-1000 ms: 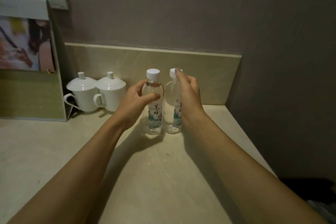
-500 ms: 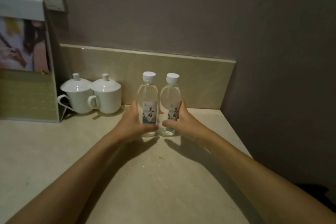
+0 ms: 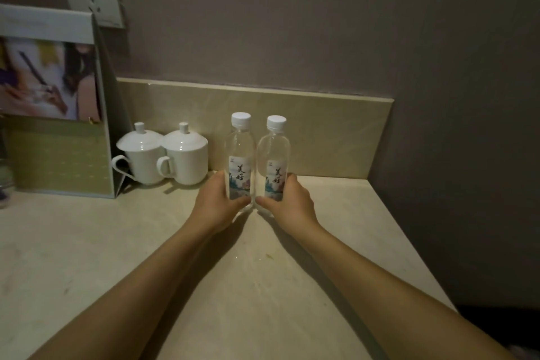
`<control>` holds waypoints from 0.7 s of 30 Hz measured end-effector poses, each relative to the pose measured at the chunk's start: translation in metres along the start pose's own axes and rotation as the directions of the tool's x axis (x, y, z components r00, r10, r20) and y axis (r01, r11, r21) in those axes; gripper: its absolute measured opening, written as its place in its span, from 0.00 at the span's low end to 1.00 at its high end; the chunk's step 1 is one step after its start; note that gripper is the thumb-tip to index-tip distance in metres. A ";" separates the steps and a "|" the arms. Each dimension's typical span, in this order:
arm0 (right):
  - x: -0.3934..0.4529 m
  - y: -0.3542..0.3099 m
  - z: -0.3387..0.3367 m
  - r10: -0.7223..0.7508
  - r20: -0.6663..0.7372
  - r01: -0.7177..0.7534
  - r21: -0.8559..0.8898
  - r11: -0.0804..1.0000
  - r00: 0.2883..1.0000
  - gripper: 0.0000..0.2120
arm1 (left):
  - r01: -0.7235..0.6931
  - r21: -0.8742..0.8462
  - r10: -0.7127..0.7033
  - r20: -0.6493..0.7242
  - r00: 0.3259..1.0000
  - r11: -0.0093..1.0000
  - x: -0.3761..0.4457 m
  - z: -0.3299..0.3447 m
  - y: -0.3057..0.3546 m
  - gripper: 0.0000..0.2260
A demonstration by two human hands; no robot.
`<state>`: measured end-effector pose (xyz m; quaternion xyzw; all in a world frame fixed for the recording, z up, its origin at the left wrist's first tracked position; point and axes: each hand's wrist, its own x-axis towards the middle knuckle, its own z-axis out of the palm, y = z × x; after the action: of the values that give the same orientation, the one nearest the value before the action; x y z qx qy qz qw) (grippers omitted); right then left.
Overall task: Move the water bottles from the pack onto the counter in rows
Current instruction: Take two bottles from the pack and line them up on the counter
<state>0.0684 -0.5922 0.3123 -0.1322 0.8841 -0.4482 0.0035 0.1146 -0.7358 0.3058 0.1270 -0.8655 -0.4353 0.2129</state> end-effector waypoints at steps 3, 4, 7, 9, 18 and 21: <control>0.006 -0.009 0.010 0.018 -0.011 -0.018 -0.018 1.000 1.000 0.27 | 0.035 0.116 -0.024 -0.097 0.995 0.993 0.008 0.001 -0.005 0.20; 0.008 -0.011 0.013 0.019 -0.010 -0.019 -0.021 1.000 1.000 0.26 | 0.061 0.125 -0.045 -0.128 0.991 0.990 0.009 0.002 -0.006 0.21; 0.015 -0.015 0.019 0.022 -0.018 -0.022 -0.030 0.999 1.000 0.25 | 0.091 0.161 -0.050 -0.242 0.969 0.983 0.008 0.005 -0.005 0.20; 0.019 -0.015 0.023 0.021 -0.036 -0.022 -0.040 0.999 0.999 0.25 | 0.101 0.165 -0.051 -0.284 0.957 0.981 0.008 0.005 -0.005 0.21; 0.040 -0.019 0.031 -0.004 -0.025 0.003 -0.067 0.998 1.000 0.27 | 0.136 0.169 -0.081 -0.295 0.952 0.976 0.019 0.000 -0.006 0.22; 0.043 -0.021 0.034 0.004 -0.029 -0.005 -0.054 0.999 1.000 0.26 | 0.143 0.183 -0.084 -0.296 0.951 0.973 0.021 -0.001 -0.006 0.22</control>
<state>0.0358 -0.6415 0.3132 -0.1238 0.8961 -0.4260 -0.0119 0.0969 -0.7490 0.3067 0.2595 -0.8564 -0.3336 0.2965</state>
